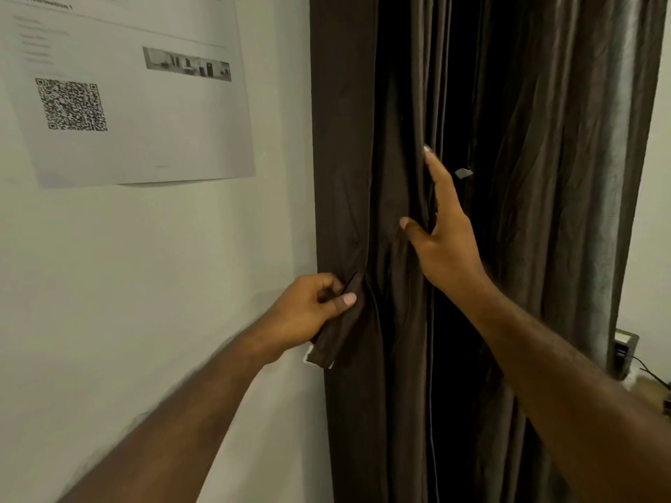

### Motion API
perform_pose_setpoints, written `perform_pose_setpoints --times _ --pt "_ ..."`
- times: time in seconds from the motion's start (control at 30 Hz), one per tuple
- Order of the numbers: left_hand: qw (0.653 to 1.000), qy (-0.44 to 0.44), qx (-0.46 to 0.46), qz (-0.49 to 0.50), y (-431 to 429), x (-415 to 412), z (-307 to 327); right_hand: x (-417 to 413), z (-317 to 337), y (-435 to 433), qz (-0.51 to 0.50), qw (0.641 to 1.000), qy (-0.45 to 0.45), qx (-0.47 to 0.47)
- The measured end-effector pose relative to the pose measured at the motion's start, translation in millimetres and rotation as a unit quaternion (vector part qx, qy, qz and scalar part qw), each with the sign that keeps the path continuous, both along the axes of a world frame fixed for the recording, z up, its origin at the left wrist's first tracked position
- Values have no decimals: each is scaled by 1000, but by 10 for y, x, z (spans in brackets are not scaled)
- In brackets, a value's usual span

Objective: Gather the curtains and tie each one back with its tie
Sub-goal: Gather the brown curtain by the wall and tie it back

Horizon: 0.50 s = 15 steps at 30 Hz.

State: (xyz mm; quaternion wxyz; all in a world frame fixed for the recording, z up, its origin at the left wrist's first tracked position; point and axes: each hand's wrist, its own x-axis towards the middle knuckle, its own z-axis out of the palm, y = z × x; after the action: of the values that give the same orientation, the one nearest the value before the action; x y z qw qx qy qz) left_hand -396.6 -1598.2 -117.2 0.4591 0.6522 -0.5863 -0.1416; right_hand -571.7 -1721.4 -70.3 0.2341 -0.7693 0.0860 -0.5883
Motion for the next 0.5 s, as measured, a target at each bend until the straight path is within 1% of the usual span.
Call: perform_pose_setpoints --times 0.07,0.1,0.17,0.2,0.37,0.43,0.5 --pt "996 79 17 -46 43 -12 14 -25 -43 -15 -2 1000 7 -21" --pt "993 102 20 -61 58 -27 22 -40 -72 -16 -16 999 14 -34" --pt "991 120 9 -67 63 -68 51 -70 -162 9 -47 996 36 -61" --pt "990 127 4 -67 60 -99 75 -95 -219 31 -45 995 52 -69" --pt "982 175 4 -68 32 -261 261 -200 -514 65 48 984 168 -26" --pt "982 175 1 -64 18 -298 321 -205 -578 45 49 976 208 -32" --pt "982 174 -5 -67 -5 -323 353 -181 -615 30 38 972 226 -44"
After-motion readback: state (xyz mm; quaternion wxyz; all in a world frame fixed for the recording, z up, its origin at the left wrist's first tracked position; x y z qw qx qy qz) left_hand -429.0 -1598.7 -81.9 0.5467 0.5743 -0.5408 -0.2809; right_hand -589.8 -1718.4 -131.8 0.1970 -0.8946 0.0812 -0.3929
